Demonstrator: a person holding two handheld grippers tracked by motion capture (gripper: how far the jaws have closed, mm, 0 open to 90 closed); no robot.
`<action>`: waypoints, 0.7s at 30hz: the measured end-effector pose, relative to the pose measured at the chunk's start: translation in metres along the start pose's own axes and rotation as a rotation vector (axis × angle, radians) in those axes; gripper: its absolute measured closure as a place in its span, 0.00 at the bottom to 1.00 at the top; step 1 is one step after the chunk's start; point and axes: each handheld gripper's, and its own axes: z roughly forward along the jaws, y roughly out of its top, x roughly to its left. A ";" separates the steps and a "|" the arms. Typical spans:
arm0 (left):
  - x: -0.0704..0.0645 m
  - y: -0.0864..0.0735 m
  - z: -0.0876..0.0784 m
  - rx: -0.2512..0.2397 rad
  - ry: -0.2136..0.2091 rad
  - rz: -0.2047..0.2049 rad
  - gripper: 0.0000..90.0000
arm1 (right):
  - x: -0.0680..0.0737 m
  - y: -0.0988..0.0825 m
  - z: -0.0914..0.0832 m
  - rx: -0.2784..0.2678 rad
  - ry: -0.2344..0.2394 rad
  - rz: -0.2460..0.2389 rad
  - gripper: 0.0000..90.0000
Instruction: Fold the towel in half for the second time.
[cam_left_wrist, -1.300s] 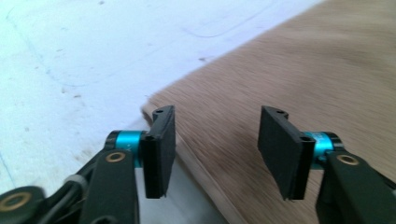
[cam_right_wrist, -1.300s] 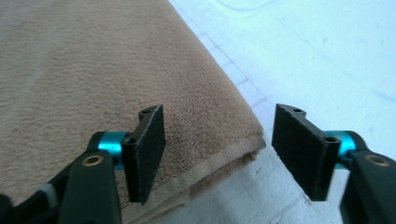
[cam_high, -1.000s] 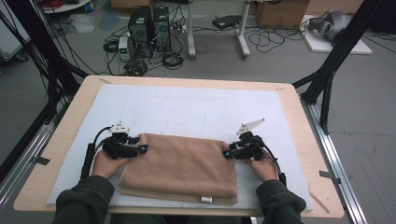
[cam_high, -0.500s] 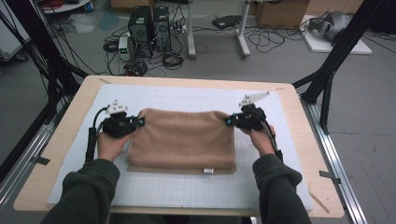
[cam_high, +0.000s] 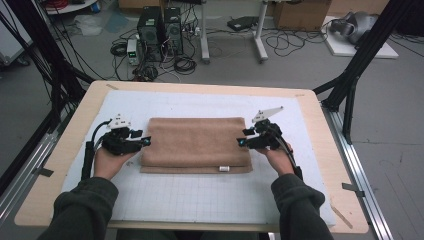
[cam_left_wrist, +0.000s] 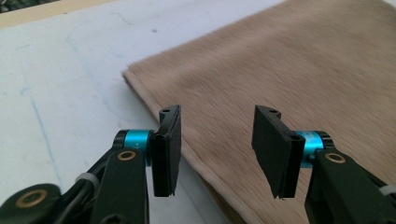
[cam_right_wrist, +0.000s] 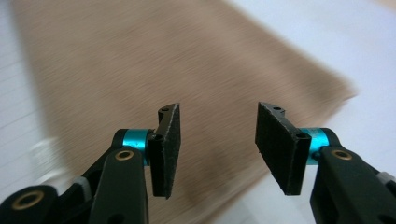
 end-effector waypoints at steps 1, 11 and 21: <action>-0.005 -0.004 -0.003 0.008 -0.008 0.009 0.61 | 0.008 -0.005 -0.001 -0.006 0.016 -0.002 0.55; -0.033 -0.048 -0.006 0.056 -0.061 0.042 0.71 | 0.043 -0.043 0.010 0.059 0.035 -0.069 0.63; -0.038 -0.043 -0.016 0.013 -0.054 0.062 0.95 | 0.040 -0.045 -0.003 0.007 0.074 -0.068 0.93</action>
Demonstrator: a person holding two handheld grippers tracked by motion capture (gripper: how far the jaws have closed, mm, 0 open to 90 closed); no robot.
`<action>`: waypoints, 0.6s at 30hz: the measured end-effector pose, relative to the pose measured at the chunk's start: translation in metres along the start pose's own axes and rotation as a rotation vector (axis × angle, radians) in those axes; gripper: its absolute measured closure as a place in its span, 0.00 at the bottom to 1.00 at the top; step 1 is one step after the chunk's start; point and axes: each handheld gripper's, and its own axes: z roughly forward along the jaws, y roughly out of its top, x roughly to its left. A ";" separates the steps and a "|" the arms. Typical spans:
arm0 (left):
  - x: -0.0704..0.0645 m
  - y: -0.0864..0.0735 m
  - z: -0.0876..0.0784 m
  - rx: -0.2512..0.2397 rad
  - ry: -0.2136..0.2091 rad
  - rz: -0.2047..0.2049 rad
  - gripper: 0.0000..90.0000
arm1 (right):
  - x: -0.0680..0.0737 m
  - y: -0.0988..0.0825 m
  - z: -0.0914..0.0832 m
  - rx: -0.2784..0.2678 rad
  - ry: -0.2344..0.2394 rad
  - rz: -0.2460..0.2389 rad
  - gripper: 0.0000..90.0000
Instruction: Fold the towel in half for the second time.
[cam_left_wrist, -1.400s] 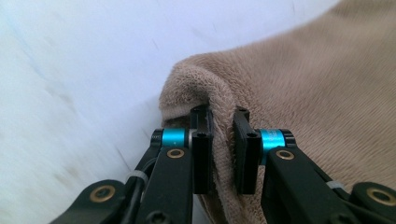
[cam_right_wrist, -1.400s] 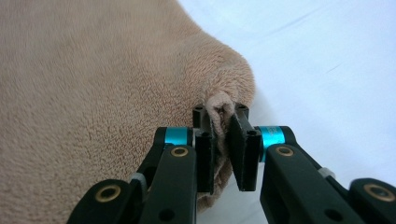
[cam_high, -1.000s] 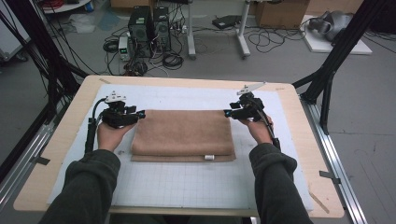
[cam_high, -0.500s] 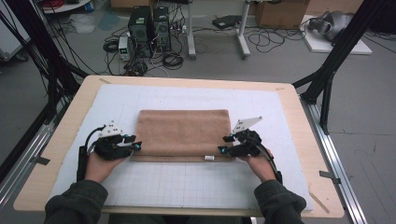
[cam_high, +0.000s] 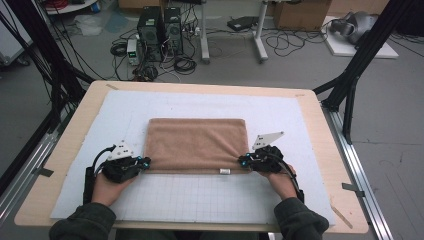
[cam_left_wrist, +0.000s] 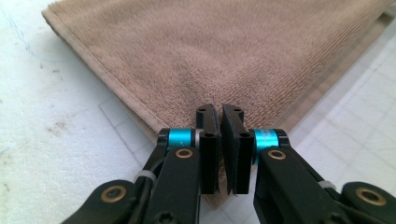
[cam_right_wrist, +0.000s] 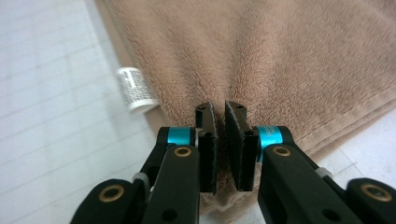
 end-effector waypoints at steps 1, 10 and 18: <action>0.000 0.000 -0.002 -0.005 -0.005 -0.004 0.95 | 0.001 0.000 -0.002 -0.003 0.000 0.000 0.93; 0.000 -0.014 0.001 0.021 -0.024 -0.016 0.94 | 0.005 -0.009 0.005 0.020 0.032 0.016 0.88; 0.002 -0.013 -0.005 0.006 -0.008 -0.034 0.70 | 0.006 -0.012 0.001 -0.032 0.029 0.061 0.67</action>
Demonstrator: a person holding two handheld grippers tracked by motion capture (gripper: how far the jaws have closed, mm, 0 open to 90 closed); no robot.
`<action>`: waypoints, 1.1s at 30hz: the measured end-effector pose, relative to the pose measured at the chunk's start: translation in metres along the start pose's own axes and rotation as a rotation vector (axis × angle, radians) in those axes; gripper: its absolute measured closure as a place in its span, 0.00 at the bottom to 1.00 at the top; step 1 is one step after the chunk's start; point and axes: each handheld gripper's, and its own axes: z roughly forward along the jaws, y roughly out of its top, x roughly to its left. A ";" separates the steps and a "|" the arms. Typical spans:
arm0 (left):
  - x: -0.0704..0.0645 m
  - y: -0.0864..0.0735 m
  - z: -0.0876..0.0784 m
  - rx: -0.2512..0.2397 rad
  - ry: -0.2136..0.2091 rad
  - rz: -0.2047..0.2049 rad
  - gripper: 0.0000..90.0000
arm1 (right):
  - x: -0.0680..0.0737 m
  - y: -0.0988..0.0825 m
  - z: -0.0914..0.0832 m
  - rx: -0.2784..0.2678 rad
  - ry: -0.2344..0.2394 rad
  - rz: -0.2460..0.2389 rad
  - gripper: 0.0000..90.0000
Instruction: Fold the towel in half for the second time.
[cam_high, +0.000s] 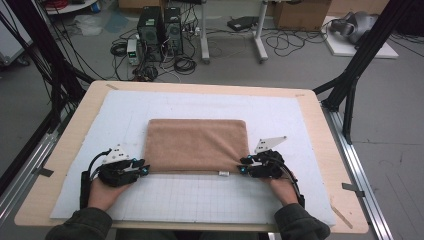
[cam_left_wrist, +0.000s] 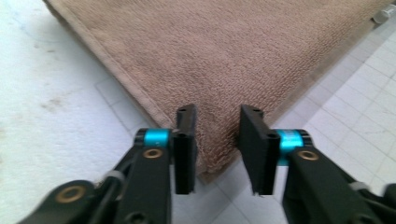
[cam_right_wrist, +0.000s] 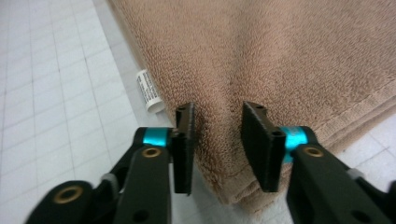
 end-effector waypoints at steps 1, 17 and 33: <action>0.001 0.000 -0.001 -0.002 0.000 -0.005 0.67 | 0.000 0.000 0.000 -0.007 -0.008 0.004 0.63; 0.006 -0.001 -0.013 -0.029 -0.005 -0.040 0.49 | 0.007 0.004 -0.004 -0.073 -0.077 0.038 0.33; -0.002 0.001 -0.023 -0.052 -0.027 -0.017 0.44 | 0.017 0.003 -0.015 -0.117 -0.115 0.029 0.25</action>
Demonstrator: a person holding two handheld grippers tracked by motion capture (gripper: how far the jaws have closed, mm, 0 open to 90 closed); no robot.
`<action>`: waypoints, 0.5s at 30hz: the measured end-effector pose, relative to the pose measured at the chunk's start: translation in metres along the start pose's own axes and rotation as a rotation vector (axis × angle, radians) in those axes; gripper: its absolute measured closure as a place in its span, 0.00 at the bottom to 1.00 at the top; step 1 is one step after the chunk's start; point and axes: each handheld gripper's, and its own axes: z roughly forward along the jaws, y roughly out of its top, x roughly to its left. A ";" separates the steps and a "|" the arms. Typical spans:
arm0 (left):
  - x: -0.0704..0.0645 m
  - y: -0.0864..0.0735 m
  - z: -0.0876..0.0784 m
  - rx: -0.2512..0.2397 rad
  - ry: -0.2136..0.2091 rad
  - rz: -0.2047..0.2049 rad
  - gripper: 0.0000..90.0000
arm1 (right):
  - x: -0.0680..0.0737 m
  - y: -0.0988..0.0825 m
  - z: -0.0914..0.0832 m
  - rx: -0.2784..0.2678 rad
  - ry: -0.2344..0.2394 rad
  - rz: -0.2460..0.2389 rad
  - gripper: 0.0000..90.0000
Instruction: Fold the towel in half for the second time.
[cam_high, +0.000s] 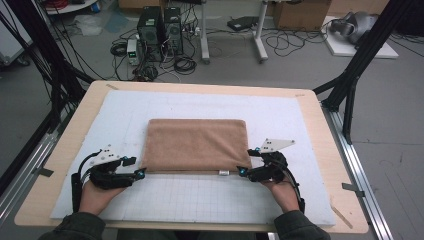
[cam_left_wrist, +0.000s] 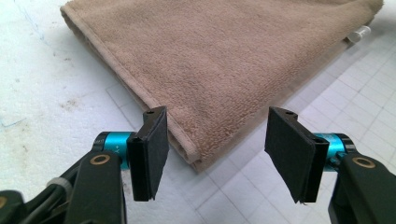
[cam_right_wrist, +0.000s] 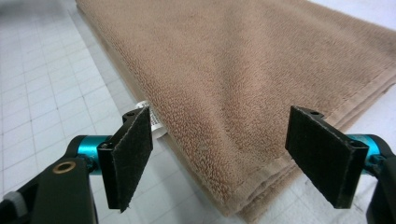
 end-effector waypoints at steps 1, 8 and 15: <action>-0.001 0.000 -0.001 -0.001 0.000 -0.005 0.43 | 0.001 0.000 -0.001 0.002 -0.007 -0.006 0.25; -0.002 -0.005 -0.011 -0.012 0.000 -0.014 0.37 | 0.002 -0.004 -0.012 -0.024 0.003 -0.007 0.22; -0.004 -0.010 -0.020 -0.024 0.017 -0.008 0.32 | 0.000 -0.014 -0.029 -0.027 -0.025 0.001 0.20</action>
